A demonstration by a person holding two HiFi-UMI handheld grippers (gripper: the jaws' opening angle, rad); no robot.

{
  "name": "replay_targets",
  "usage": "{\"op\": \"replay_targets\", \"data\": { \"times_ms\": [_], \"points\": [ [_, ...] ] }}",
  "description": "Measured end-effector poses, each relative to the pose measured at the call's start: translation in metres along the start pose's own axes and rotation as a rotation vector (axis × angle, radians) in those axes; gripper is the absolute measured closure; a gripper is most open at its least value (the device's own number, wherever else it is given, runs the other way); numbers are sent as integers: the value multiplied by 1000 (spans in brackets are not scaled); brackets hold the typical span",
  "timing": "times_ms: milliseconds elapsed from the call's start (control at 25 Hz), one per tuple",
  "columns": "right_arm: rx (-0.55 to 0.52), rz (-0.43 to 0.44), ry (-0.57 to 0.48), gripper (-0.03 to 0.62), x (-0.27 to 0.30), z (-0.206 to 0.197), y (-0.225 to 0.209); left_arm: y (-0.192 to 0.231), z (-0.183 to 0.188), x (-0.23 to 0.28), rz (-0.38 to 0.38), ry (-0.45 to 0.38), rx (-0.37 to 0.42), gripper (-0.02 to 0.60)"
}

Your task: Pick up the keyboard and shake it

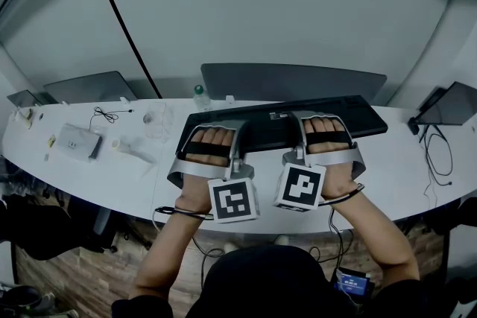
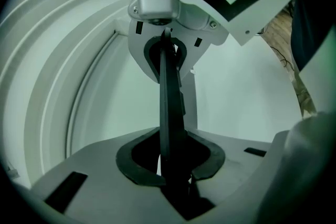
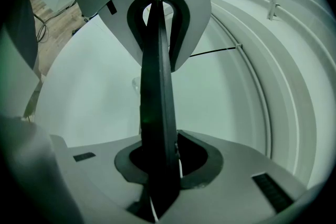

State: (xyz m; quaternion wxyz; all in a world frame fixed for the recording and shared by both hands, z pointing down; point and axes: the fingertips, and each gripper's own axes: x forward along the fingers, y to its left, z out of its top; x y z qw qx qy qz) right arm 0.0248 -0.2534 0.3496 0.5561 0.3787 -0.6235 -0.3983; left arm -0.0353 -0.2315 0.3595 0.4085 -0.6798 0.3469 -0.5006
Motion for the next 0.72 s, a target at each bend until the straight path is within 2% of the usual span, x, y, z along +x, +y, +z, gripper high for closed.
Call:
{"op": "replay_targets", "data": {
  "times_ms": [720],
  "points": [
    [2,16,-6,505,-3,-2,15,-13,3,-1,-31,0,-24,486]
  ]
}}
